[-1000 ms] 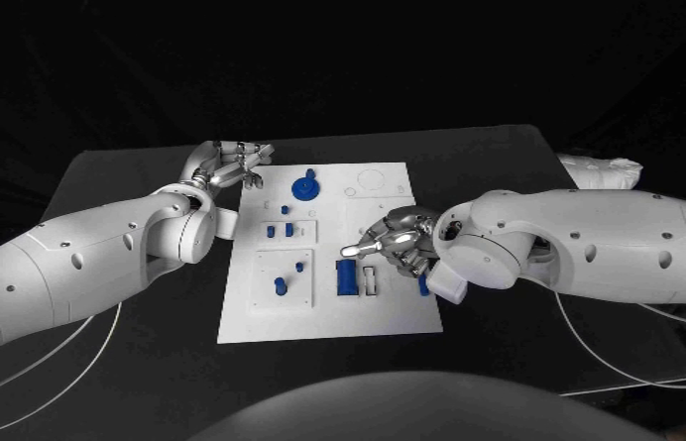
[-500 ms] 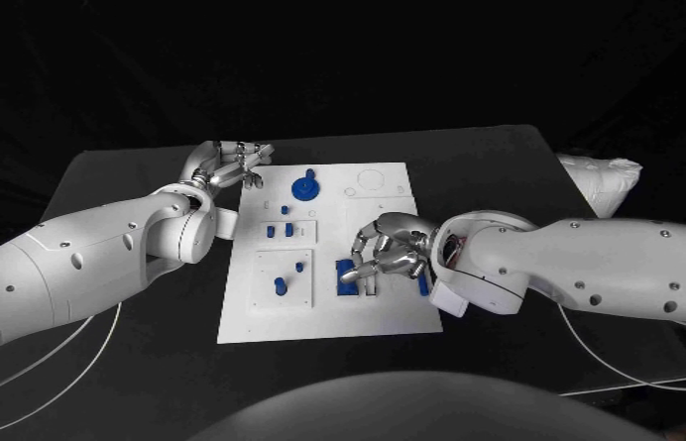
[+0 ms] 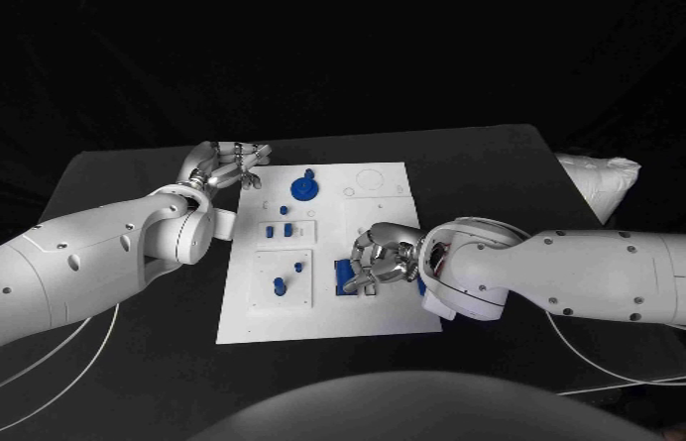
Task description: Assemble the parts on the task board
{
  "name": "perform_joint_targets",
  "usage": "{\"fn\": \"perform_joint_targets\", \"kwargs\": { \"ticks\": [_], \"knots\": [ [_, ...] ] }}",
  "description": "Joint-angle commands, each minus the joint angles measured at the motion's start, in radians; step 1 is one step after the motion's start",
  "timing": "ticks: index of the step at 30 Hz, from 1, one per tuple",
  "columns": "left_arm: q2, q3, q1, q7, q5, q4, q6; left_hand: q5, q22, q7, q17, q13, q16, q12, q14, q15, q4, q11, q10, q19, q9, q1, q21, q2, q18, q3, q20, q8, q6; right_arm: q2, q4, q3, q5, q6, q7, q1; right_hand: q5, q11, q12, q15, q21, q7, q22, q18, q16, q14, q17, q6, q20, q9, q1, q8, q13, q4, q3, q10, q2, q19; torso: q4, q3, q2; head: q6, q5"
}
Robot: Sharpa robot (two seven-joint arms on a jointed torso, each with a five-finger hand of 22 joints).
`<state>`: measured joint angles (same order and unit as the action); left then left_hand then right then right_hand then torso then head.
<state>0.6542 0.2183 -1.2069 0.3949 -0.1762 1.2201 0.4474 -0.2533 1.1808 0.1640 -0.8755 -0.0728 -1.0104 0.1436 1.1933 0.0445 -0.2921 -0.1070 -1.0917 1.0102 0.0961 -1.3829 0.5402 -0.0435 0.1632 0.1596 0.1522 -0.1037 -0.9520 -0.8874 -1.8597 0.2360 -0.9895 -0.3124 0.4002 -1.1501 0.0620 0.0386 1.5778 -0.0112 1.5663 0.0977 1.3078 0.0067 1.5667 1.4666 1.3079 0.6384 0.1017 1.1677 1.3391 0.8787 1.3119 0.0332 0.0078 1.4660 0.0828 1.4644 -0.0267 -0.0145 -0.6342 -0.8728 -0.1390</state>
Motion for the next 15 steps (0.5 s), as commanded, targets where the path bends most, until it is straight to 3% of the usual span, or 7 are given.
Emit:
{"fn": "perform_joint_targets", "kwargs": {
  "ticks": [1,15],
  "knots": [
    [-0.001,-0.001,-0.001,0.008,-0.004,0.003,-0.016,-0.006,0.002,-0.001,0.000,0.000,0.006,0.005,-0.006,-0.002,0.001,0.000,0.008,0.008,0.001,0.001,-0.004,-0.009,0.010,0.006,0.001,-0.006,0.008,0.010,0.011,0.000,-0.047,-0.010,0.034,0.005,0.005,-0.005,-0.007,-0.005,0.004,-0.004,0.263,-0.007,0.004,0.104,0.263,0.006,-0.006,0.002,0.012,0.004,0.259,0.001,0.007,0.105,0.013,0.106,-0.0007,-0.0005,-0.001,0.000,0.000],
    [-0.003,-0.001,-0.001,0.008,-0.005,0.004,-0.016,-0.006,0.002,-0.001,0.000,0.000,0.006,0.005,-0.006,-0.002,0.001,0.000,0.008,0.008,0.001,0.001,-0.004,-0.009,0.010,0.006,0.001,-0.006,0.008,0.025,0.024,0.000,-0.054,0.000,0.058,0.011,0.005,-0.006,-0.007,-0.006,0.004,-0.005,0.263,-0.007,0.004,0.104,0.263,0.008,-0.007,0.002,0.012,0.003,0.259,0.003,0.009,0.105,0.017,0.106,-0.0005,-0.0003,0.000,0.000,0.000]
  ]
}}
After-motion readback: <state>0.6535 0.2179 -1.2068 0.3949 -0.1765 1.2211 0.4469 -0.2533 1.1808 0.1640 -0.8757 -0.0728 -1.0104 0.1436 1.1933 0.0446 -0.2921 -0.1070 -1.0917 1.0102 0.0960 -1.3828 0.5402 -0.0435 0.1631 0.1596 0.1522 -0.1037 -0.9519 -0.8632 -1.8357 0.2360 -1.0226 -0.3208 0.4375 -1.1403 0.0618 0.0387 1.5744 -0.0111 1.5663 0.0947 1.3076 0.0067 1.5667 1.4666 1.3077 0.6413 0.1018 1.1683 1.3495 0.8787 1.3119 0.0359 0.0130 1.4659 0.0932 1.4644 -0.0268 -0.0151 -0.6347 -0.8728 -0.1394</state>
